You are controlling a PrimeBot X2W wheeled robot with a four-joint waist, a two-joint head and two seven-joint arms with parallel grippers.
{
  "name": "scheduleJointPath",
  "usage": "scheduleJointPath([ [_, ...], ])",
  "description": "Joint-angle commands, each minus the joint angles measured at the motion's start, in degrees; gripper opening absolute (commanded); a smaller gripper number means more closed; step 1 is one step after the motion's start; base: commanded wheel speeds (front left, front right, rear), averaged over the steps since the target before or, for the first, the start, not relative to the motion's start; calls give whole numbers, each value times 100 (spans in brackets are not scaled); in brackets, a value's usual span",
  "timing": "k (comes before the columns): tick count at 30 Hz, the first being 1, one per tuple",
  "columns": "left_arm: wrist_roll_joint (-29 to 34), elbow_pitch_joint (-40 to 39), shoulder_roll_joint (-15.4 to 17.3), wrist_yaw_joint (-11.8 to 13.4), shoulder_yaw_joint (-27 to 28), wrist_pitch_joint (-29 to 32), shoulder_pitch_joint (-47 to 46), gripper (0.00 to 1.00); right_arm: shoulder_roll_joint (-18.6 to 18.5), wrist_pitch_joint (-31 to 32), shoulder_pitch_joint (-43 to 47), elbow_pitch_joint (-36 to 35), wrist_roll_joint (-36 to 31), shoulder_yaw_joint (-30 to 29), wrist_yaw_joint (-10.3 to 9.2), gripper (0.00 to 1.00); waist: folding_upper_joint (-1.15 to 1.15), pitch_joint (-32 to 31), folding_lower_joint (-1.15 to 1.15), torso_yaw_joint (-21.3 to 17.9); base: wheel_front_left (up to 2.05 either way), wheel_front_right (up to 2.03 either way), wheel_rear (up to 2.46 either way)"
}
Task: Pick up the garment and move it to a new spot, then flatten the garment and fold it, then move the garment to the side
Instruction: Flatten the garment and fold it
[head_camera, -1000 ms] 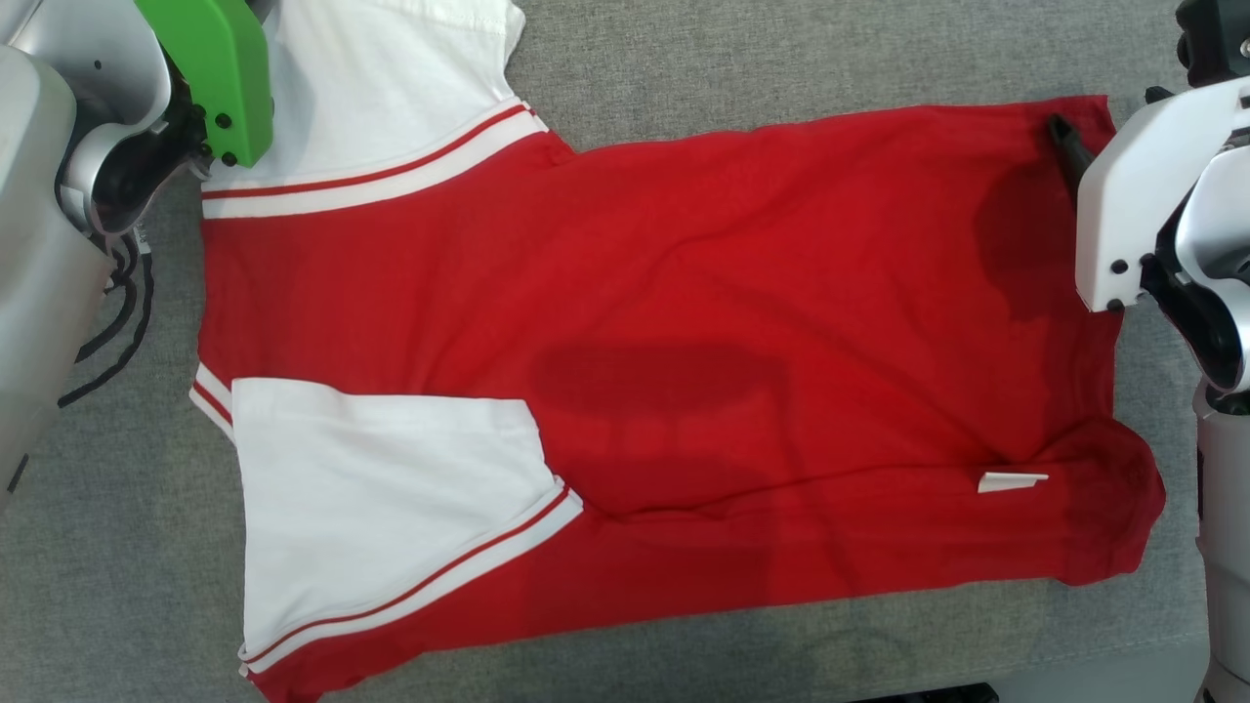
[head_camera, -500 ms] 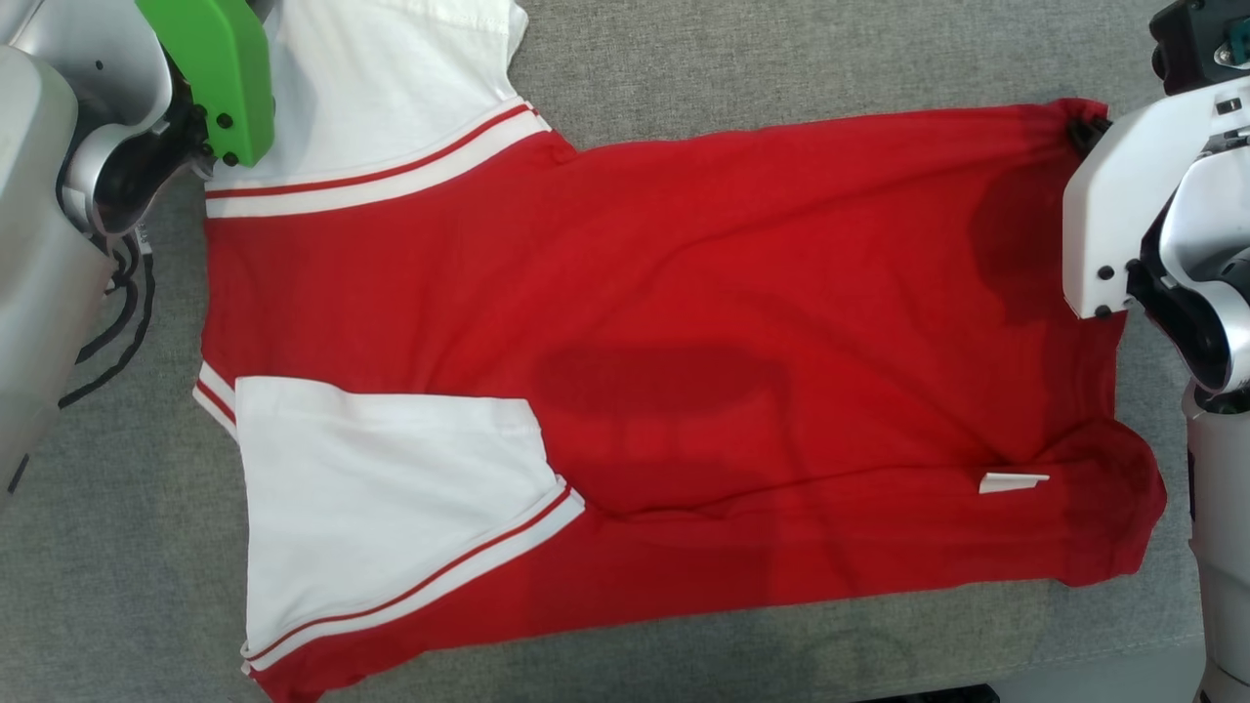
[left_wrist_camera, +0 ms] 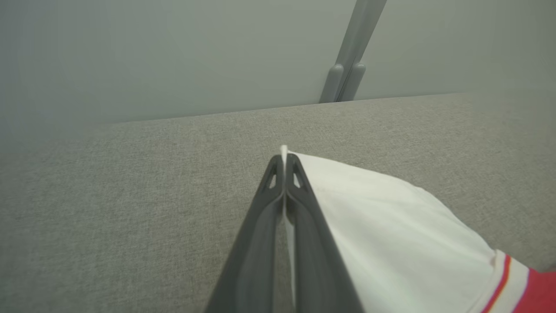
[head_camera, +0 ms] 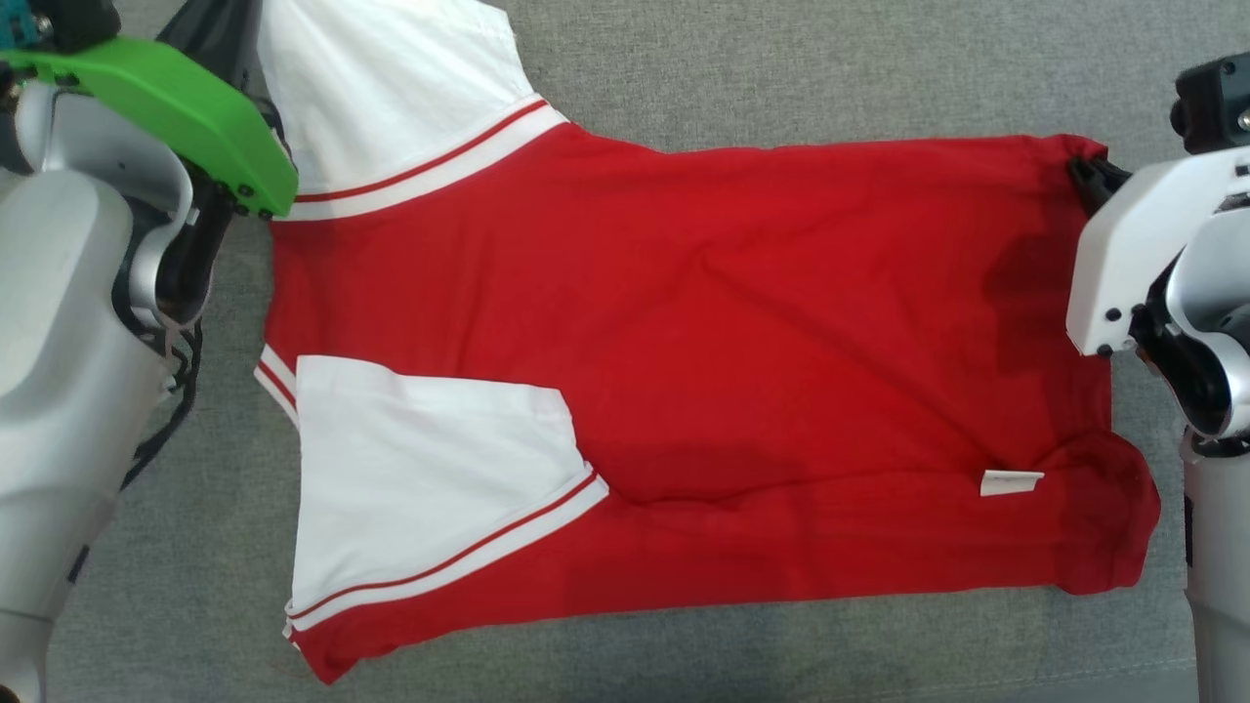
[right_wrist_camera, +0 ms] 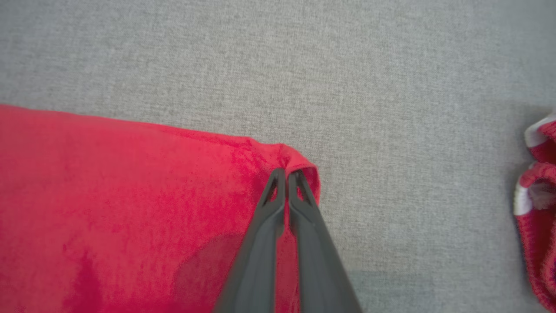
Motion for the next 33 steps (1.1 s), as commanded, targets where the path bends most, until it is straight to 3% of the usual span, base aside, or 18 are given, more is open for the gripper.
scheduleJointPath([
  [1,36,-103,26,115,70,-254,213,0,-10,-111,159,-12,47,-88,-2,0,0,-260,0,172,0,0,0],
  [6,82,-666,-23,424,178,-1007,910,0,-17,-294,551,-87,135,-203,-1,0,0,-657,0,313,0,0,0],
  [13,121,-1683,96,893,100,-1306,2029,0,-325,-600,1080,-212,261,-121,-1,0,0,-1167,0,459,0,0,0],
  [20,9,-2664,290,1373,146,-1415,3090,0,-972,-815,1573,-300,522,300,-1,0,0,-1544,0,523,0,0,0],
  [24,-100,-3320,512,1771,147,-1392,3867,0,-1437,-832,1880,-346,696,585,-4,0,0,-1749,0,556,0,0,0],
  [32,-238,-3763,582,2007,20,-1329,4559,0,-2445,-688,2047,-309,910,1353,-5,0,0,-1875,0,639,0,0,0],
  [33,-305,-3774,526,1987,-28,-1323,4658,0,-2703,-634,2012,-267,934,1575,-5,0,0,-1903,0,668,0,0,0],
])
